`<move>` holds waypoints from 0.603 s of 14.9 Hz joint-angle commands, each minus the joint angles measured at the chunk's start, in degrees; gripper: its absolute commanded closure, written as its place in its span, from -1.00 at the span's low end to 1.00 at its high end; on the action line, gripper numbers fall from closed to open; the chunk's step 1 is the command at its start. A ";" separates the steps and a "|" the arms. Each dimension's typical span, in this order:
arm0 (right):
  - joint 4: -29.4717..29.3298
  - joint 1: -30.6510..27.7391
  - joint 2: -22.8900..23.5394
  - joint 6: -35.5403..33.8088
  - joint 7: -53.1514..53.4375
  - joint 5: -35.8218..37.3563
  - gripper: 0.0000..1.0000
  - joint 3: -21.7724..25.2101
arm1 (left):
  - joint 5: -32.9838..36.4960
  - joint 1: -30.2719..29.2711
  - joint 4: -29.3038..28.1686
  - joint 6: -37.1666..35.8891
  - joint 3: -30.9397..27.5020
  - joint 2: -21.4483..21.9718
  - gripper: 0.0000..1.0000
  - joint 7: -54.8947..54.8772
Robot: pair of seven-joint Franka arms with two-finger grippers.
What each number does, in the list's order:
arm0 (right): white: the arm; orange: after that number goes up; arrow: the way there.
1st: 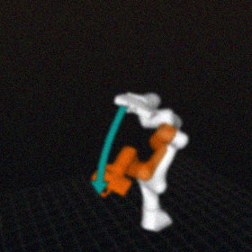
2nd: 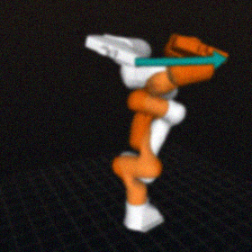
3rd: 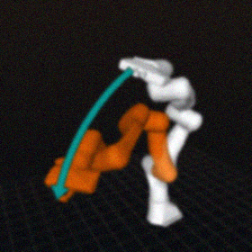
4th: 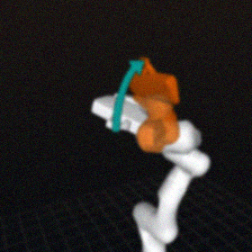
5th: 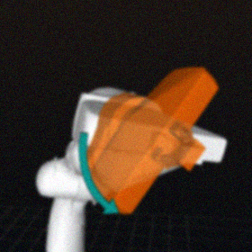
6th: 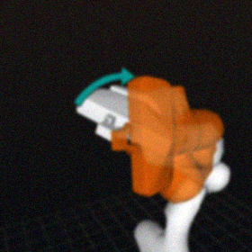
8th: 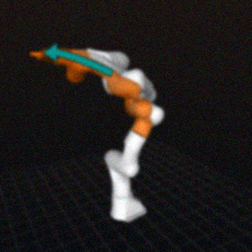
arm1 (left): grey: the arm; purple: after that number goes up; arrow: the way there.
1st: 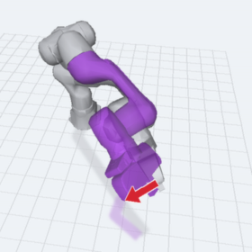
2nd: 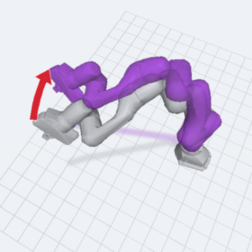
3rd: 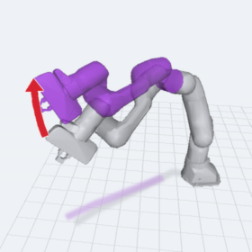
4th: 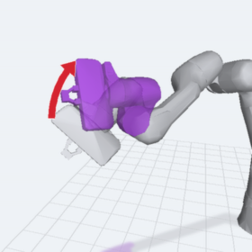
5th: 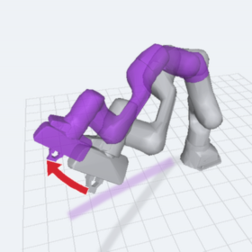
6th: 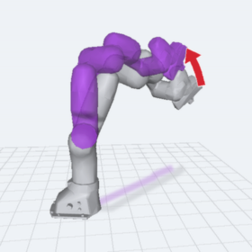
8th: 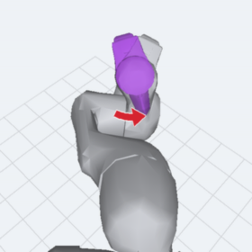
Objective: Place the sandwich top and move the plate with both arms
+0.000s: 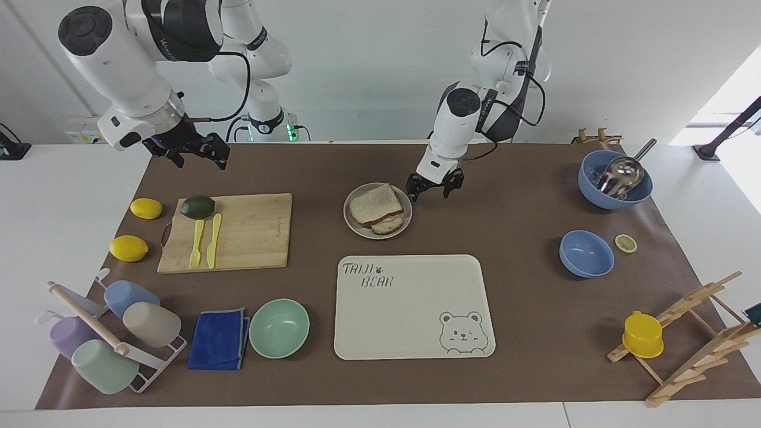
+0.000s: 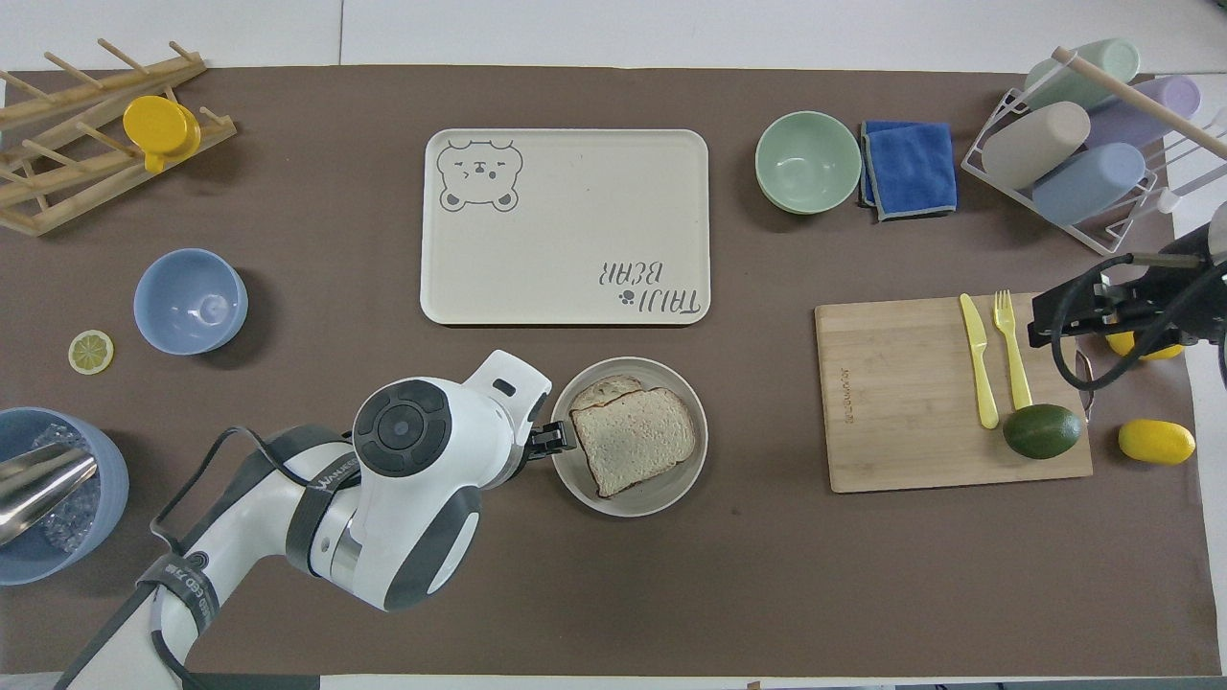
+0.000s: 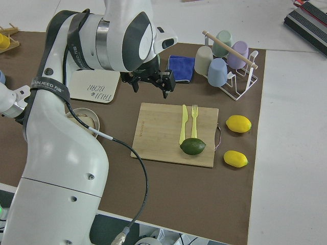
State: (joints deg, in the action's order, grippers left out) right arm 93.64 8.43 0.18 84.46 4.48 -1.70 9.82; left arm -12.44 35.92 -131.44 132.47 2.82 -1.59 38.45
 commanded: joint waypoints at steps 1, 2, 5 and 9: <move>-1.09 -1.22 0.26 0.97 -1.40 -1.02 -1.00 0.02 | -2.50 1.52 -1.45 2.01 -0.88 0.27 -0.61 0.04; -1.01 -1.23 -0.01 0.88 -1.93 -0.93 -1.00 -0.07 | -2.50 2.65 -1.54 2.18 -0.88 0.18 -0.51 -0.22; -1.01 -0.87 -0.18 0.61 -2.02 -0.41 -1.00 -0.33 | -2.59 3.10 -1.54 3.67 -0.80 -0.70 -0.40 -0.66; -1.01 -0.44 -0.71 0.35 -2.02 -0.23 -1.00 -0.68 | -2.68 3.80 -1.54 4.82 -0.80 -2.63 -0.28 -2.60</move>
State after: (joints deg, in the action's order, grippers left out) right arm 92.88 8.18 0.10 84.99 4.14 -1.70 9.44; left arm -13.88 38.72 -131.96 135.21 2.81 -3.34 37.67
